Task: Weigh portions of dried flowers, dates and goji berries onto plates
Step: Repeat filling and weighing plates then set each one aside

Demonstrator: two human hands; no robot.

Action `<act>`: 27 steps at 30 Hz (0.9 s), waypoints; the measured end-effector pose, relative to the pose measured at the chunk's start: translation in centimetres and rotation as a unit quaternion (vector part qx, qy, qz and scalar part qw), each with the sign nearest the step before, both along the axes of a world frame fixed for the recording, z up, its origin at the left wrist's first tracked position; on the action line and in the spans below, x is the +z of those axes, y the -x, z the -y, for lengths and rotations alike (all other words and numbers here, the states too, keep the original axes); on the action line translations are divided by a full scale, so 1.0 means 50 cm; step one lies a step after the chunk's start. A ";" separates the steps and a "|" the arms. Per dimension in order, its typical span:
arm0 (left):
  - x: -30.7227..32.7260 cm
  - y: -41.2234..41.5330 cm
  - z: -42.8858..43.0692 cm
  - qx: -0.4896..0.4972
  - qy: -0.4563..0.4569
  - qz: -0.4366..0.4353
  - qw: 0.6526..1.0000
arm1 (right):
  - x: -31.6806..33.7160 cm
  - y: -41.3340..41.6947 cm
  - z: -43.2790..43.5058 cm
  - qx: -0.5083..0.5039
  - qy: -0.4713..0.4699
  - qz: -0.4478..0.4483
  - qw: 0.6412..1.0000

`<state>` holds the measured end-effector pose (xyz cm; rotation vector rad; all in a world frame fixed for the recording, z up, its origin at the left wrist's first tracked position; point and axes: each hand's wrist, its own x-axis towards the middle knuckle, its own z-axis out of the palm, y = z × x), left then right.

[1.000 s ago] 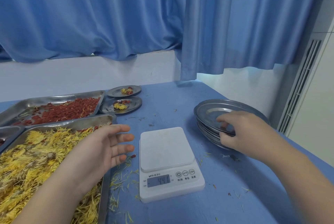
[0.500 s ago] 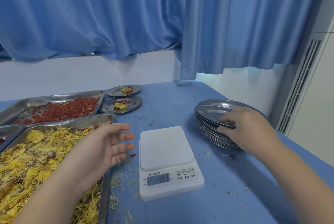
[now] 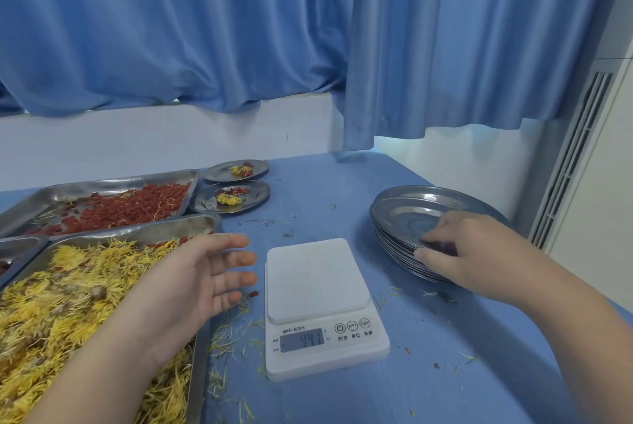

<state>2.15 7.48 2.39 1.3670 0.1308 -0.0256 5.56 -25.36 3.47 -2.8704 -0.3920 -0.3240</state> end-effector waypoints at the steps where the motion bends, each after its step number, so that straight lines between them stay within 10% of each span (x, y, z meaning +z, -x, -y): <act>1: 0.001 0.000 0.001 0.001 0.001 0.000 1.000 | -0.001 -0.001 0.000 0.000 0.002 0.007 1.000; 13: 0.006 0.005 0.007 0.009 0.001 0.001 1.000 | -0.005 -0.016 0.004 -0.054 0.048 0.125 0.990; 27: 0.014 0.021 0.021 -0.027 -0.004 0.016 0.999 | -0.010 -0.021 0.011 -0.021 -0.017 -0.010 1.000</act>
